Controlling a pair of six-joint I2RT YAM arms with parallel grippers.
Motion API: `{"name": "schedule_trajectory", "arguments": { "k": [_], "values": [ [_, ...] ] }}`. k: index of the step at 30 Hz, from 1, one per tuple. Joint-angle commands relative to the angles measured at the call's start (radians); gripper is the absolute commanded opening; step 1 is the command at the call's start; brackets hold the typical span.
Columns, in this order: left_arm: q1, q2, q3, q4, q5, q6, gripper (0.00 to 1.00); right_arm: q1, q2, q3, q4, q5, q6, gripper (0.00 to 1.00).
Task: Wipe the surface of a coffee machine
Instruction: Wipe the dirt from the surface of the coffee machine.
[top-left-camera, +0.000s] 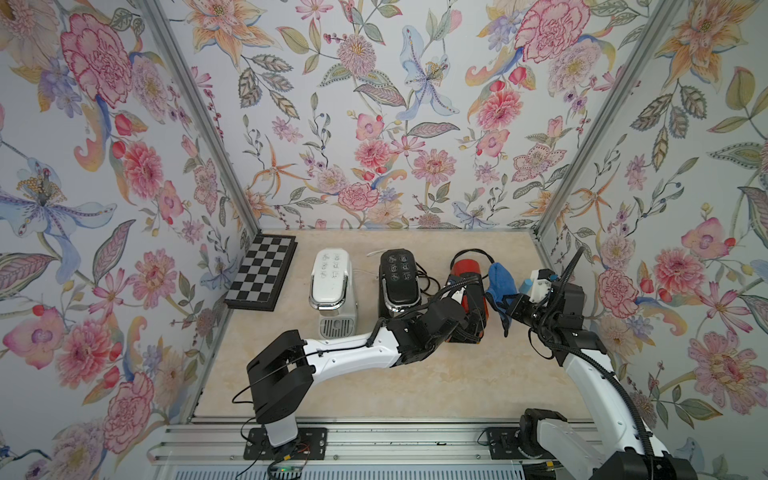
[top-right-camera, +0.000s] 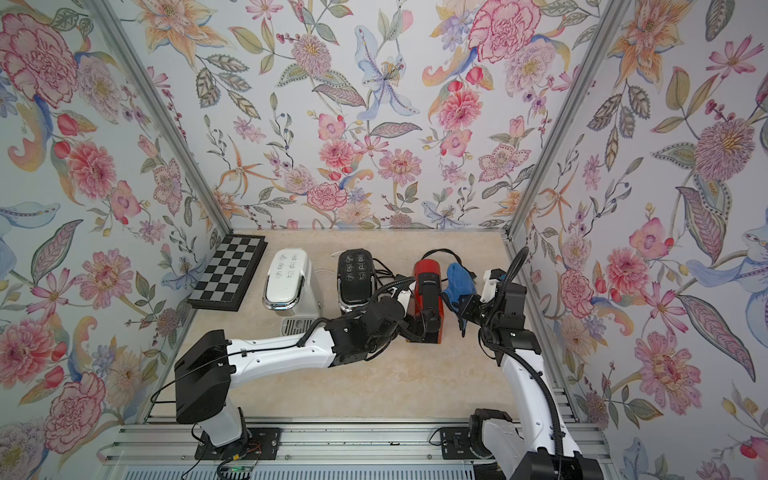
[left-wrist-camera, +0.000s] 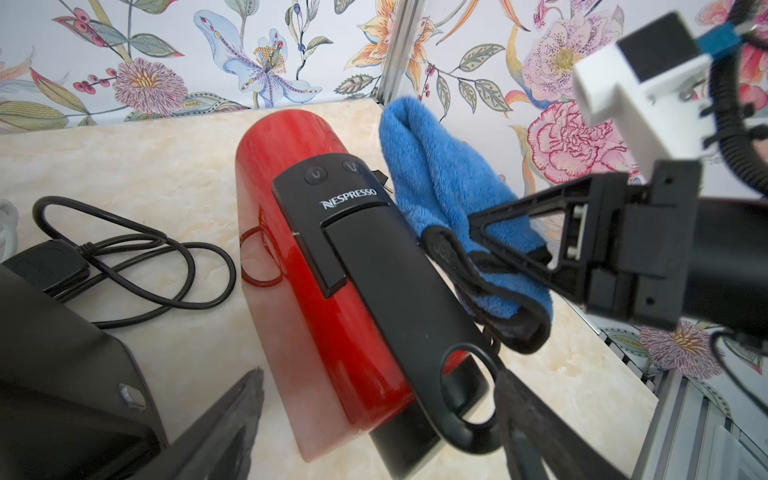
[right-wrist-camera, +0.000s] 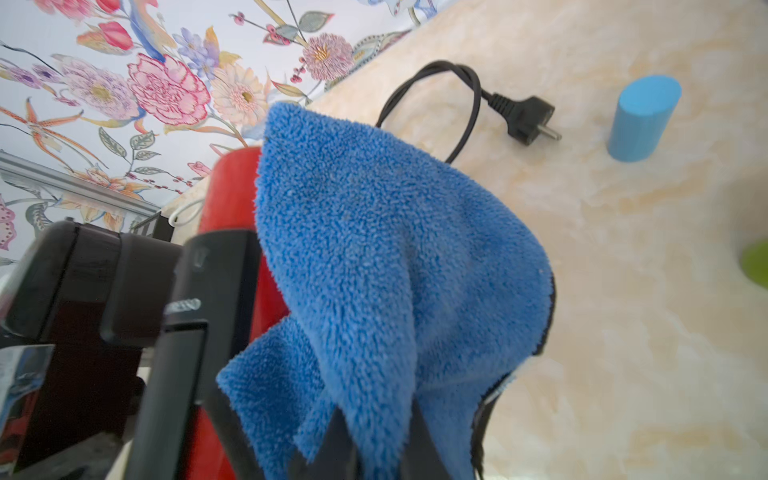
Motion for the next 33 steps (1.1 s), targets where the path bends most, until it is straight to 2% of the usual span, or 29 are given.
{"name": "schedule_trajectory", "arguments": {
  "k": [1, 7, 13, 17, 24, 33],
  "values": [
    [0.022, 0.01, 0.04, -0.028, -0.044, 0.023, 0.88, -0.002, -0.028, -0.07, 0.056, -0.017, 0.046, 0.0],
    [0.042, 0.029, 0.08, -0.041, -0.041, 0.034, 0.9, 0.014, -0.021, -0.167, 0.121, -0.025, 0.066, 0.0],
    [0.057, 0.044, 0.097, -0.046, -0.032, 0.037, 0.9, 0.158, 0.014, -0.229, 0.179, 0.038, 0.094, 0.0],
    [0.064, 0.057, 0.098, -0.053, -0.021, 0.037, 0.9, 0.201, -0.016, -0.267, 0.185, 0.082, 0.116, 0.0],
    [0.068, 0.07, 0.096, -0.055, -0.02, 0.036, 0.9, 0.259, 0.011, -0.287, 0.245, 0.057, 0.133, 0.0],
    [0.073, 0.043, 0.088, -0.081, -0.042, 0.054, 0.91, 0.347, 0.008, -0.287, 0.262, 0.086, 0.159, 0.0]
  ]
}}
